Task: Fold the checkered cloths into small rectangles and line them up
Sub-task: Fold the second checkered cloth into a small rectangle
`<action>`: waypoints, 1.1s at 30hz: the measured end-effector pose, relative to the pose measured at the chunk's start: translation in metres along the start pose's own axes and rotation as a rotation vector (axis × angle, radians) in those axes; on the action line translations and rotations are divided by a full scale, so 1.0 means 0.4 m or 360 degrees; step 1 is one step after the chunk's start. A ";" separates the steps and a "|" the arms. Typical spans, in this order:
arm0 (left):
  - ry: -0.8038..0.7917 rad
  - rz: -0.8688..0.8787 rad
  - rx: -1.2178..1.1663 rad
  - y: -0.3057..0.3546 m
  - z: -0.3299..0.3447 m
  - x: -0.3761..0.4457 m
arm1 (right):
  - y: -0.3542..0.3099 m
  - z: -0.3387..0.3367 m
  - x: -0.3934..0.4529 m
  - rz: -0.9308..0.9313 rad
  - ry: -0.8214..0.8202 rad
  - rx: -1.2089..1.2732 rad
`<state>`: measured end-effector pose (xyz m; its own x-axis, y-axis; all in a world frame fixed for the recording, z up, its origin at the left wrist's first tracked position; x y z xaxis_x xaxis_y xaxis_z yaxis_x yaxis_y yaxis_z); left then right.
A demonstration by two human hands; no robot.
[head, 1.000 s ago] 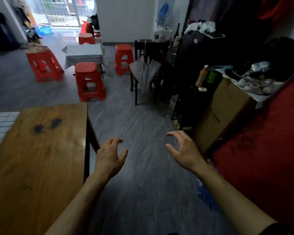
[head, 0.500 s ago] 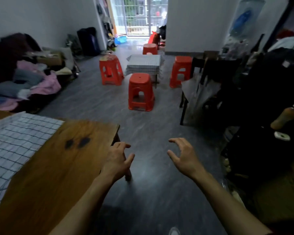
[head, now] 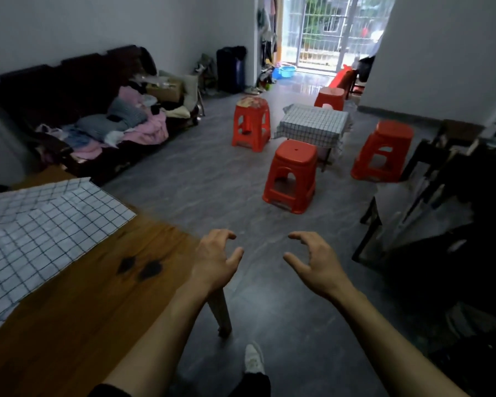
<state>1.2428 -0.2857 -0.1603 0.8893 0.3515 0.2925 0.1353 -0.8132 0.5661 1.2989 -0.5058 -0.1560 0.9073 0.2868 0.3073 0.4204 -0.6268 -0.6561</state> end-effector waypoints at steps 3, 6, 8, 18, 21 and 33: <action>0.0027 -0.0070 -0.0087 -0.014 0.073 0.131 | 0.033 0.019 0.135 0.0021 0.0018 -0.0026; 0.0041 -0.0122 -0.0170 -0.012 0.136 0.264 | 0.071 0.028 0.269 0.0060 -0.0032 -0.0090; 0.0046 -0.0090 -0.0201 -0.007 0.168 0.353 | 0.093 0.030 0.369 0.0019 -0.0039 -0.0136; 0.0164 -0.0146 -0.0080 -0.107 0.217 0.657 | 0.175 0.152 0.754 -0.0070 -0.0186 -0.0048; 0.0217 -0.0240 -0.0039 -0.127 0.245 0.734 | 0.196 0.180 0.852 -0.0110 -0.0238 0.0023; 0.0587 -0.0606 0.0246 -0.094 0.234 1.049 | 0.235 0.288 1.355 -0.0498 -0.0491 0.0199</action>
<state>1.6518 -0.1511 -0.1310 0.5567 0.7507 0.3558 0.5044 -0.6458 0.5732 1.8308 -0.3258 -0.1302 0.6876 0.6627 0.2967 0.6546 -0.3890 -0.6482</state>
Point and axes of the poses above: each hand's wrist, its own x-axis towards the middle knuckle, its own z-axis out of the palm, y = z × x, the point moved 6 cm from there along x, towards the middle knuckle, and after that the axes turned 11 degrees about y, right-handed, at the moved point
